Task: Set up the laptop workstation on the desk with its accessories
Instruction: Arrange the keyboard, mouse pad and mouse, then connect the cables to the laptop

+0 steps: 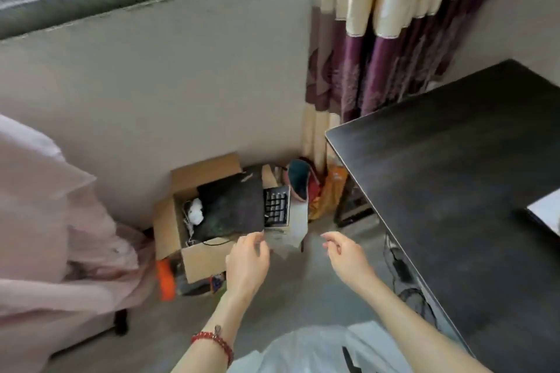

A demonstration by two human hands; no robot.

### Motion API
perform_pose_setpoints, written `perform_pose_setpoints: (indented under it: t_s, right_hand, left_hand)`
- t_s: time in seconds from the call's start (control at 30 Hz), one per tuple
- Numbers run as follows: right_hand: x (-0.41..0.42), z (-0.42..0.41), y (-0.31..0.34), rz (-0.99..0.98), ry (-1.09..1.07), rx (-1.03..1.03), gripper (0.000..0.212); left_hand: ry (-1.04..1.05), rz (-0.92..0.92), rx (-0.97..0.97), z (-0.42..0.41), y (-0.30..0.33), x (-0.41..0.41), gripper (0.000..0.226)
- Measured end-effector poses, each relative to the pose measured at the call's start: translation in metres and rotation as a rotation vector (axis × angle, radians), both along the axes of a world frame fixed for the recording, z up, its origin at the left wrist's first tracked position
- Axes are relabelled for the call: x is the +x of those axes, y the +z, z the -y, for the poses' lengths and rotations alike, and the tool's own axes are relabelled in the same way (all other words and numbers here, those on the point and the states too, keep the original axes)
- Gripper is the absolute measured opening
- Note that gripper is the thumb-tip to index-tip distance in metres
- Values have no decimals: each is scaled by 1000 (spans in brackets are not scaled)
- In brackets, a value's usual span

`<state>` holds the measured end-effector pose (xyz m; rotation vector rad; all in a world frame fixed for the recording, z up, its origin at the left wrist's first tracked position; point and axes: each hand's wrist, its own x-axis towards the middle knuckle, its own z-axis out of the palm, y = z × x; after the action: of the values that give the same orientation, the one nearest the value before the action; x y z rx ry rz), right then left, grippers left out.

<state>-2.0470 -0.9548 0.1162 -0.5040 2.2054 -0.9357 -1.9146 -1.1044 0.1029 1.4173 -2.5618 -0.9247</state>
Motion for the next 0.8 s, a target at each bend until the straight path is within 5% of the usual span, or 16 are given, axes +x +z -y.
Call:
perform_pose_setpoints:
  t_s: [0.33, 0.8]
  right_hand:
    - [-39, 187, -66, 1, 248, 163, 35]
    - [-43, 367, -238, -580, 773, 188, 36]
  left_hand:
    - [341, 162, 326, 119, -82, 16, 42]
    - [496, 465, 251, 336, -288, -26, 82]
